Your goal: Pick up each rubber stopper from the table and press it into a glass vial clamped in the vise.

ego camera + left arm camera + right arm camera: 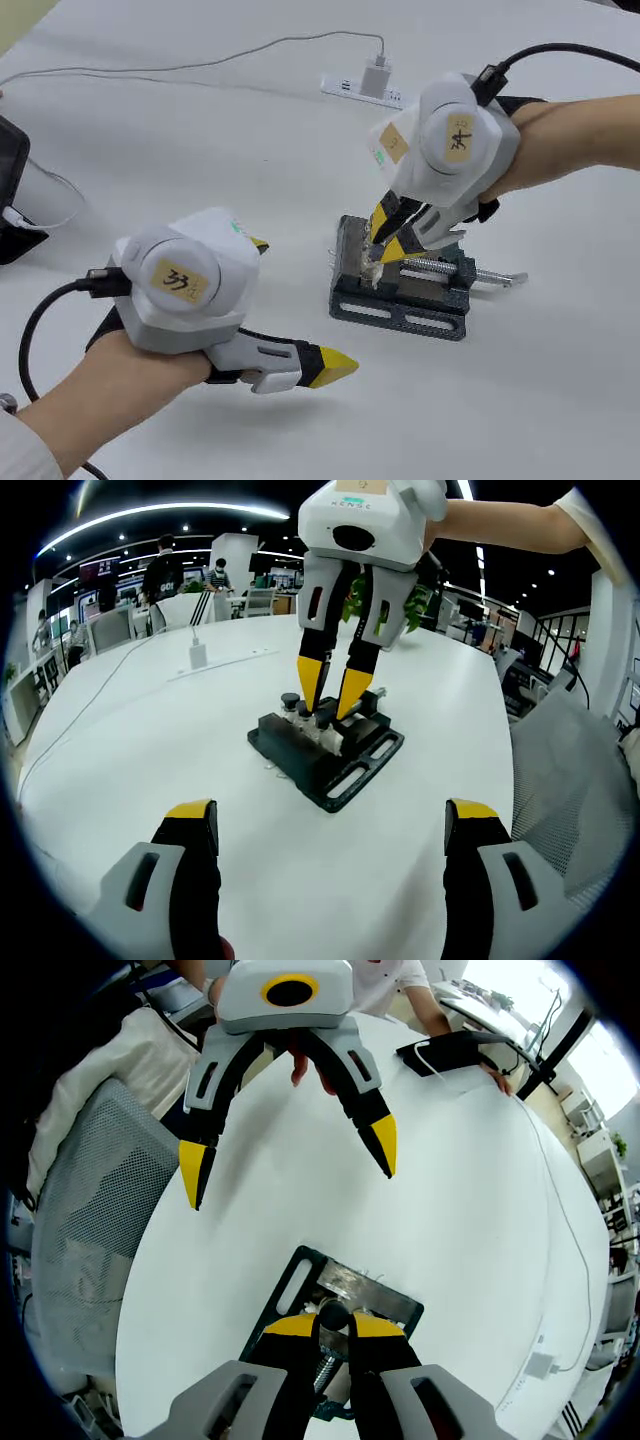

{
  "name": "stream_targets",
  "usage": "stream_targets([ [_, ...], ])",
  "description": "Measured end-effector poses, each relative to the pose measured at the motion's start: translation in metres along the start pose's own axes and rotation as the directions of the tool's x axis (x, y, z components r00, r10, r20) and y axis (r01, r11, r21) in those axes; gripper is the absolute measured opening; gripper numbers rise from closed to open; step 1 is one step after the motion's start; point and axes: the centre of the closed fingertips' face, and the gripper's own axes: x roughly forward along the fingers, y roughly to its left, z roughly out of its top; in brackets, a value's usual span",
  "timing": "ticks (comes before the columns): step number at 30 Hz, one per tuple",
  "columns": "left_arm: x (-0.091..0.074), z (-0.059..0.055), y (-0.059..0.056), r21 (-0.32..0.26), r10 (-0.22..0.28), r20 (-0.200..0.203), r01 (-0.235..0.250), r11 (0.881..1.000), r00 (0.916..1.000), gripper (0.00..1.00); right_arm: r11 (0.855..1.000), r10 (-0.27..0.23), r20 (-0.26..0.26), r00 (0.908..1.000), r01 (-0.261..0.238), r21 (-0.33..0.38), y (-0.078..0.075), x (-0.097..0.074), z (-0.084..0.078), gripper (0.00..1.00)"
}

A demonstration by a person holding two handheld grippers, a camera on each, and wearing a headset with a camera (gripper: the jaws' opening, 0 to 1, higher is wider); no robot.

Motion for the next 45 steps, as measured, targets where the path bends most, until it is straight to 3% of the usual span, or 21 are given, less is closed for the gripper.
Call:
stream_targets([
  [20,0.0003,0.0001,0.0002,-0.004,0.001,0.003,-0.001,1.0,1.0,0.93,1.0,-0.004,-0.002,1.0,0.004,-0.012,-0.0048,0.003,-0.0038,0.08],
  [25,0.0004,-0.0001,0.0001,-0.005,0.002,0.004,-0.002,1.0,1.0,0.93,0.997,-0.009,0.002,1.0,0.009,-0.082,-0.0049,0.0043,-0.0051,0.07],
  [31,0.0015,-0.0007,-0.0008,-0.009,-0.001,0.005,0.001,1.0,1.0,0.93,1.0,-0.015,0.016,0.9998,0.014,0.018,-0.0064,0.0052,-0.006,0.06],
  [33,0.0018,-0.0012,-0.0011,-0.009,-0.001,0.003,0.001,1.0,1.0,0.93,1.0,-0.016,0.017,0.9997,0.016,0.011,-0.0062,0.0054,-0.0064,0.06],
  [35,0.0026,-0.001,-0.0021,-0.01,-0.005,0.004,0.005,1.0,1.0,0.93,0.996,-0.026,0.013,0.9996,0.025,0.08,-0.0053,0.0056,-0.0071,0.05],
  [37,0.0035,-0.0004,-0.003,-0.01,-0.007,0.006,0.007,1.0,1.0,0.93,0.997,-0.022,0.012,0.9997,0.021,0.074,-0.0069,0.0059,-0.0063,0.05],
  [41,0.0048,0.0005,-0.0046,-0.009,-0.011,0.007,0.011,1.0,0.9999,0.93,0.989,-0.024,0.009,0.9997,0.022,0.149,-0.0072,0.006,-0.0064,0.05],
  [45,0.0047,0.0005,-0.0049,-0.007,-0.013,0.007,0.013,1.0,0.9999,0.92,0.991,-0.028,0.0,0.9996,0.028,0.132,-0.0062,0.006,-0.0064,0.05],
])
